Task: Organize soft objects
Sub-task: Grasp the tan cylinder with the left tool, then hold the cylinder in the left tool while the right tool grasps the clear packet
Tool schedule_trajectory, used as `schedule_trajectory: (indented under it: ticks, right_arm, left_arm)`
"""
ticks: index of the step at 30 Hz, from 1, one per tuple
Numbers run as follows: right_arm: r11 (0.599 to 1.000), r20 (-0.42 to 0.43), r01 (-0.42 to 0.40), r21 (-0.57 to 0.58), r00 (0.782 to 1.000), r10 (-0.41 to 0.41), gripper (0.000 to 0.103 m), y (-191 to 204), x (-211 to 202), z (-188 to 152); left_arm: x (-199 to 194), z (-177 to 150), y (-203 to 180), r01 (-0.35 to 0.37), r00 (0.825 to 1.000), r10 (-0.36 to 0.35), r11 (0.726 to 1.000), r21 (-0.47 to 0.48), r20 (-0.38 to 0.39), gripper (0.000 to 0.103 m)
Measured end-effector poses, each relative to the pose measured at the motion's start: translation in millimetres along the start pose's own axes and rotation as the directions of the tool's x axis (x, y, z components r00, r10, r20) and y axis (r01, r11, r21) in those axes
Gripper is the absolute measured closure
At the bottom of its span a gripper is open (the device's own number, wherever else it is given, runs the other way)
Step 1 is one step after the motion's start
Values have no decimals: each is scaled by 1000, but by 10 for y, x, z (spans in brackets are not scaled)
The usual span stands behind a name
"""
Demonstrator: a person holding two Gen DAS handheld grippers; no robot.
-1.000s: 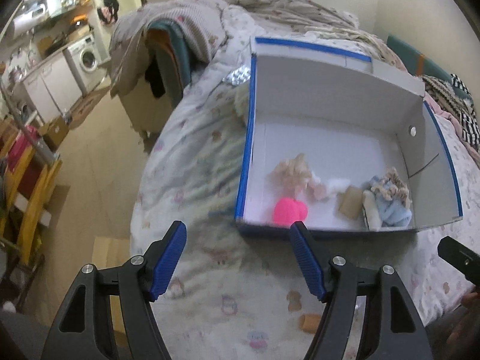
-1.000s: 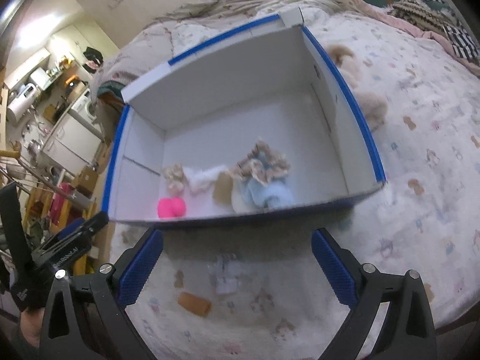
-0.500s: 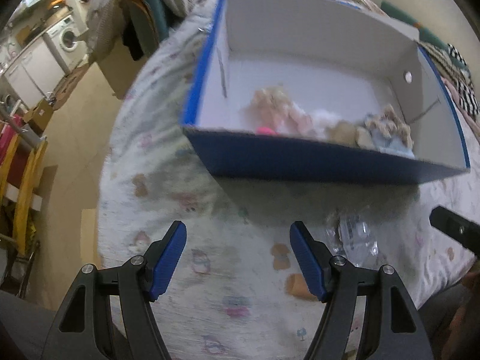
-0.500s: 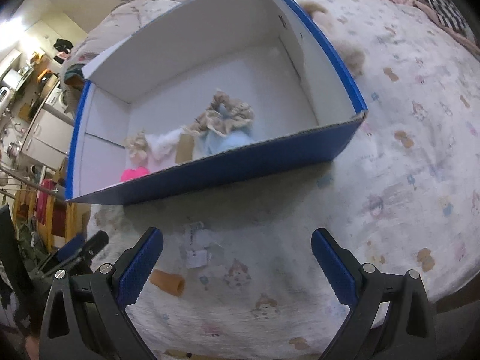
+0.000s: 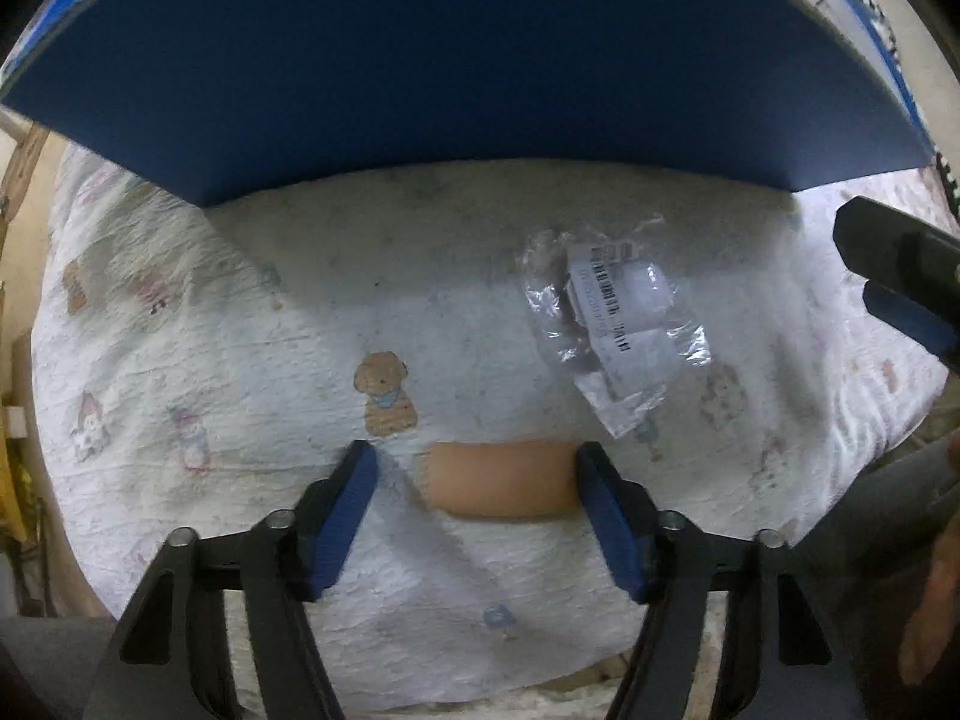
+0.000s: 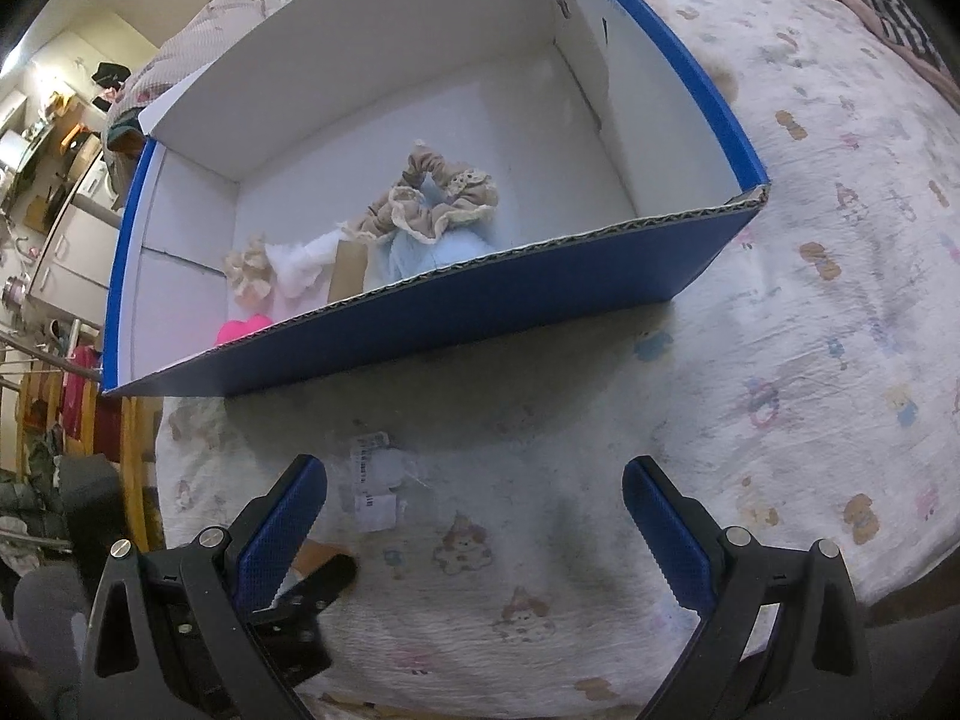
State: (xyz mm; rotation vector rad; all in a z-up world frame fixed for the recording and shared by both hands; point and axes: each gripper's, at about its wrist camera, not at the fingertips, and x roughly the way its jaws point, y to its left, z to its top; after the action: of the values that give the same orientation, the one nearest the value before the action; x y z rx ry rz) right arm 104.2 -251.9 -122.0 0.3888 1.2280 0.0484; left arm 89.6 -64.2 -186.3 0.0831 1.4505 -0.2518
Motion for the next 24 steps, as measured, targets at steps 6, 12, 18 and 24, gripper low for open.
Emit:
schedule_trajectory:
  ticks: [6, 12, 18, 24]
  right_arm:
    - [999, 3, 24, -27, 1000, -24, 0, 52, 33, 3]
    - [999, -9, 26, -31, 1000, -26, 0, 73, 82, 6]
    - [999, -26, 24, -44, 999, -26, 0, 82, 113, -10]
    - [996, -59, 41, -85, 997, -46, 0, 189, 232, -46]
  left_arm:
    - [-12, 65, -25, 49, 999, -48, 998, 26, -12, 95]
    - [-91, 62, 6, 76, 997, -76, 997, 29, 5, 96]
    - [-340, 90, 230, 7, 996, -4, 999, -32, 92, 96]
    - [-527, 26, 551, -27, 989, 42, 993, -112, 140, 96]
